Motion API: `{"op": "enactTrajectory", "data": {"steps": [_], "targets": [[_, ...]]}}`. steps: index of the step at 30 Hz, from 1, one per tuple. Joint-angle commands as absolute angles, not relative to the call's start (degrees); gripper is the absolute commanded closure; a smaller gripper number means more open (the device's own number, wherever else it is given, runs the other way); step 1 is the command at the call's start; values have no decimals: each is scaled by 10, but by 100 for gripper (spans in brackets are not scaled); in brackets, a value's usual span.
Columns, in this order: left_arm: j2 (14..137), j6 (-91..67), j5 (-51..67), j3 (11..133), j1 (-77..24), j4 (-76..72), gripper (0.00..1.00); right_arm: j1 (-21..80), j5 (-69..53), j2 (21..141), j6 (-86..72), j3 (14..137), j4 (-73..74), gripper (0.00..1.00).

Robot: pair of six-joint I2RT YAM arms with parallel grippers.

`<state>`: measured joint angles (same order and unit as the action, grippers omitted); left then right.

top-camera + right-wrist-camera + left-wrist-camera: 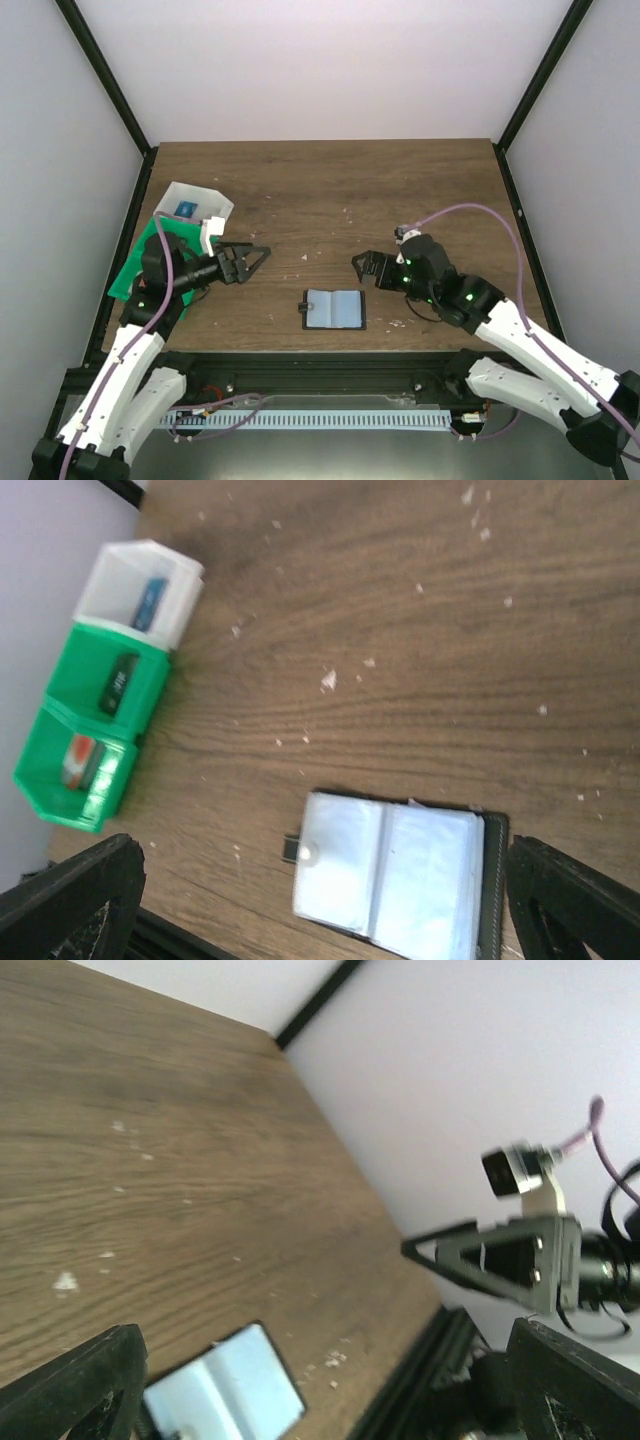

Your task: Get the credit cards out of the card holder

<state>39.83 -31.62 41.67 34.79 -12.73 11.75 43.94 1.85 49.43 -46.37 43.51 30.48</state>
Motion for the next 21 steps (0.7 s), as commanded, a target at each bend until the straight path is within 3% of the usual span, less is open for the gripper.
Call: {"op": "enactTrajectory", "data": {"steps": [1, 21], "targets": [[385, -305, 499, 341, -149, 83, 0, 437, 64, 457, -464, 485, 341, 0], [334, -358, 506, 316, -154, 38, 0, 436, 80, 365, -477, 499, 346, 0]]}}
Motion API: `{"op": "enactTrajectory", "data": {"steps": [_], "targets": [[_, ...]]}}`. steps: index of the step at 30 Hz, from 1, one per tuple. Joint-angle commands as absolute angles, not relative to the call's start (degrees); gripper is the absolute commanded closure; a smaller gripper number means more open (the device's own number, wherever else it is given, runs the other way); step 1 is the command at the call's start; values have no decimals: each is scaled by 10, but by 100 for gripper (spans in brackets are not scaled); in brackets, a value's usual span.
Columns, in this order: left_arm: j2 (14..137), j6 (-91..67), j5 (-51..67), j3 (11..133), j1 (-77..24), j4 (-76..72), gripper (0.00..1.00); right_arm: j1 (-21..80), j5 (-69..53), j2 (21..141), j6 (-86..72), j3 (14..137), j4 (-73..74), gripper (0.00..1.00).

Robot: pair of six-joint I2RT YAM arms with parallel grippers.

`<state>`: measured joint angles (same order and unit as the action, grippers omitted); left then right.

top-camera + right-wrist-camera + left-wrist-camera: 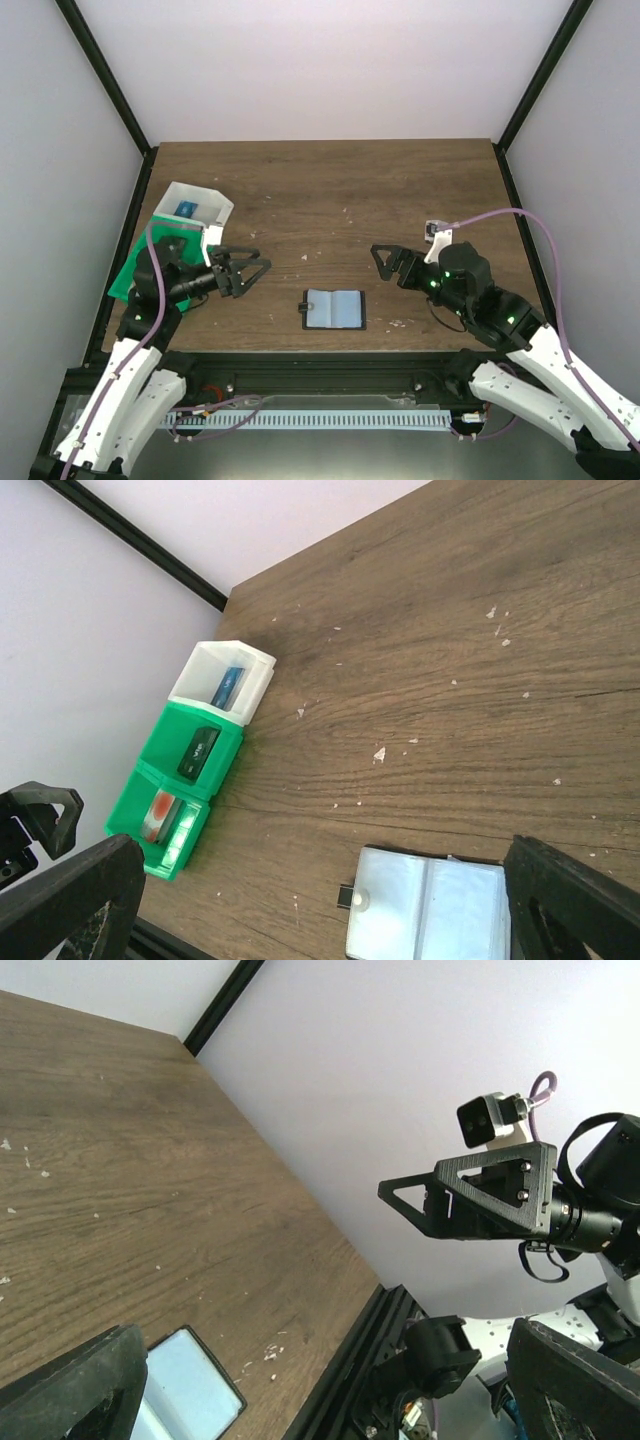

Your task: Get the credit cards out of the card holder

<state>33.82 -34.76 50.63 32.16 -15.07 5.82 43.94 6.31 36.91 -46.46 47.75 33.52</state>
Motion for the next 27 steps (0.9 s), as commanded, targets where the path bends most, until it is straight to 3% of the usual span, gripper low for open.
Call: {"op": "enactTrajectory", "data": {"steps": [1, 18, 27], "targets": [[333, -360, 506, 314, -154, 34, 0, 437, 81, 363, -478, 497, 345, 0], [340, -357, 428, 360, -154, 60, 0, 437, 101, 351, -453, 523, 326, 0], [314, -365, 390, 335, -154, 49, 0, 437, 57, 350, -486, 450, 313, 0]]}}
